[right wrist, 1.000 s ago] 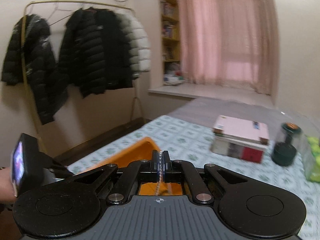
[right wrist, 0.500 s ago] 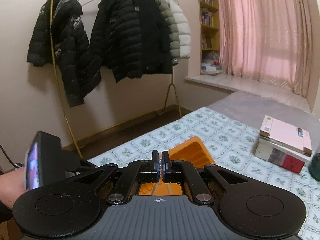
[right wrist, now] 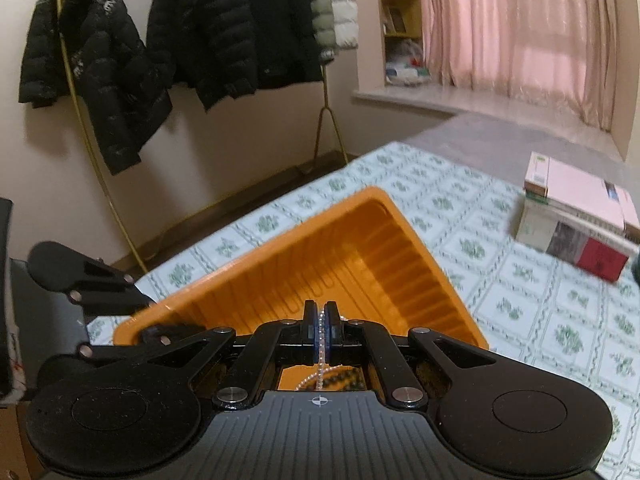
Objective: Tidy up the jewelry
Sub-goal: 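Lift the pearl necklace, lower it into the tray, open right gripper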
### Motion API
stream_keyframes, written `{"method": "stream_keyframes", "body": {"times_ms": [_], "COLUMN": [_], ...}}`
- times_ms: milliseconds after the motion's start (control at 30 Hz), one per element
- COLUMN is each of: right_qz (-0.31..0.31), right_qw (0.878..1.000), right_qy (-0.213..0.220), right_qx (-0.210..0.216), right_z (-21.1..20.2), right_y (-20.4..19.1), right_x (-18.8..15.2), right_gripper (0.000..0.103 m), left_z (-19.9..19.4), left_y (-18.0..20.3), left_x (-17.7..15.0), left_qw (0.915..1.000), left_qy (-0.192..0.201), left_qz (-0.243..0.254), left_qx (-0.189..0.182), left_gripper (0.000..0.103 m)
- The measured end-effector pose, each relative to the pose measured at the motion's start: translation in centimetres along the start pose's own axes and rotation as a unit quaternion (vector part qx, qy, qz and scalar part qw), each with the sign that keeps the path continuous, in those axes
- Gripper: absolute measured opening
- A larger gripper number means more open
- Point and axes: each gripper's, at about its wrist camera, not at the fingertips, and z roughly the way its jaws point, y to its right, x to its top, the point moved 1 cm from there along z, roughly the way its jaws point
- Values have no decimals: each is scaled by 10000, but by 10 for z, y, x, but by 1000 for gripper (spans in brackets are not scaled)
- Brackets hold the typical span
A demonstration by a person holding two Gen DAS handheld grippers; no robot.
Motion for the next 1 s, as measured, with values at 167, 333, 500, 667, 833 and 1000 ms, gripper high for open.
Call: {"method": "stream_keyframes", "body": {"times_ms": [167, 333, 500, 667, 833, 1000], "right_qz": [-1, -17, -7, 166, 471, 929], "right_qw": [10000, 10000, 10000, 9997, 9981, 9929], "right_qy": [-91, -90, -11, 110, 216, 135], "right_qx": [16, 26, 13, -120, -331, -725], "right_z": [6, 7, 6, -3, -23, -45], "right_y": [0, -3, -3, 6, 22, 47], "right_x": [-4, -4, -5, -9, -29, -63], "right_gripper": [2, 2, 3, 21, 46, 46], "left_z": [0, 0, 1, 2, 2, 2], "left_y": [0, 0, 0, -1, -1, -1], "left_x": [0, 0, -1, -3, -4, -3], "left_qw": [10000, 10000, 10000, 10000, 10000, 10000], "left_qy": [3, 4, -5, -16, -19, -28], "left_qz": [1, 0, -15, -31, -24, -1], "left_qx": [-1, -2, -7, -10, -5, 9], "left_gripper": [4, 4, 4, 4, 4, 4]}}
